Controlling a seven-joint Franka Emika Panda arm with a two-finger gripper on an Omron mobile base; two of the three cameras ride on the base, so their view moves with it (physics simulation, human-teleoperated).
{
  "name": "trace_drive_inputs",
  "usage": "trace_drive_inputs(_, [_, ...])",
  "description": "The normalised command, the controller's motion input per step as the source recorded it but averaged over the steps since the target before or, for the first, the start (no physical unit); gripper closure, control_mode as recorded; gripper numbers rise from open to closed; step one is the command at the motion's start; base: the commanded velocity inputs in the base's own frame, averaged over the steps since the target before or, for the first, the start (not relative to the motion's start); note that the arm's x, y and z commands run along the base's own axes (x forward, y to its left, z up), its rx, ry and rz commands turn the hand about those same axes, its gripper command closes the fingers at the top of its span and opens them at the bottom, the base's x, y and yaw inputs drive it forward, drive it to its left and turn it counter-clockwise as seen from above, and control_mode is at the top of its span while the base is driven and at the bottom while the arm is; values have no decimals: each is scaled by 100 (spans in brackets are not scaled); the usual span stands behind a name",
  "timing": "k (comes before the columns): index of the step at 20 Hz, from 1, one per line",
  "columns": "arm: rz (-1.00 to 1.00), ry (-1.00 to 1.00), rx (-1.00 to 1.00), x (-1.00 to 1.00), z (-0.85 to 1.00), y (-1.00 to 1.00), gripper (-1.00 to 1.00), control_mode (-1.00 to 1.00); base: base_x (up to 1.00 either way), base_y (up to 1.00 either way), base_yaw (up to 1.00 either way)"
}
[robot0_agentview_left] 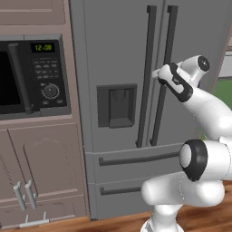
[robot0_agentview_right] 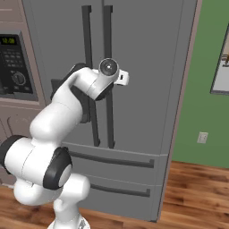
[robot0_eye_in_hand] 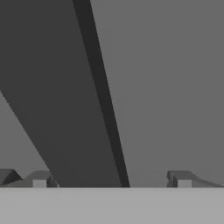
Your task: Retrieve the fish from the fridge and place it on the saucepan with marinade on the stove.
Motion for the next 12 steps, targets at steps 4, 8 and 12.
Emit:
trace_drive_inputs(4, [0, 0, 0, 61, 0, -8, -100, -100, 0, 0, 0])
trace_drive_inputs(8, [0, 0, 0, 62, 0, -3, -100, -100, 0, 0, 0])
trace_drive_inputs(12, [0, 0, 0, 42, 0, 0, 100, -100, 0, 0, 0])
